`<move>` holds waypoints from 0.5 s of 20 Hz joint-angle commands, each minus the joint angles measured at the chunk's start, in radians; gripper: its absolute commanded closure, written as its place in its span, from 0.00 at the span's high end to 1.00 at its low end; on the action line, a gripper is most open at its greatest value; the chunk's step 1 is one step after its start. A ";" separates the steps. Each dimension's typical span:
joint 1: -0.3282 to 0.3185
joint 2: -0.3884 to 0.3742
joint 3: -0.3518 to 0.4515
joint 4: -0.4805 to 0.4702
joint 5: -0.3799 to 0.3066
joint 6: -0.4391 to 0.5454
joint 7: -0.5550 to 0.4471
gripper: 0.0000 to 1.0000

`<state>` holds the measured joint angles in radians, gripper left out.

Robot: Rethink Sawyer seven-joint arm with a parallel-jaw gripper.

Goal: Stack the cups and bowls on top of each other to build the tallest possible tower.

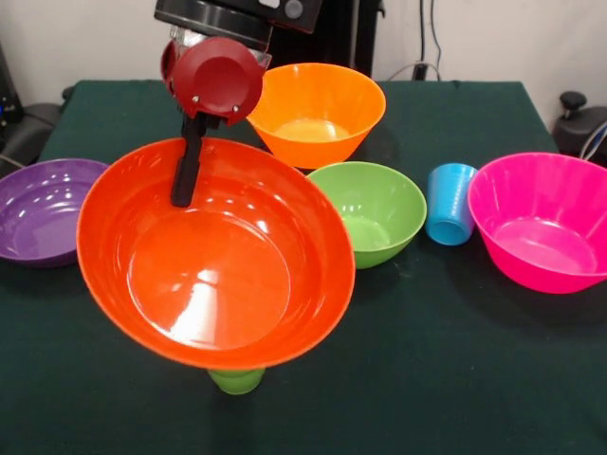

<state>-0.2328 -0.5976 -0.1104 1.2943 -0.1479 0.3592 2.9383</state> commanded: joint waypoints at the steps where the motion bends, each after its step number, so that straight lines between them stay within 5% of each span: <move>1: 0.033 -0.041 0.044 0.134 -0.004 -0.021 0.019 0.00; 10: 0.028 -0.021 0.049 0.124 0.000 -0.022 0.014 0.00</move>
<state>-0.2207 -0.6421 -0.1186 1.3444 -0.1479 0.3588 2.9383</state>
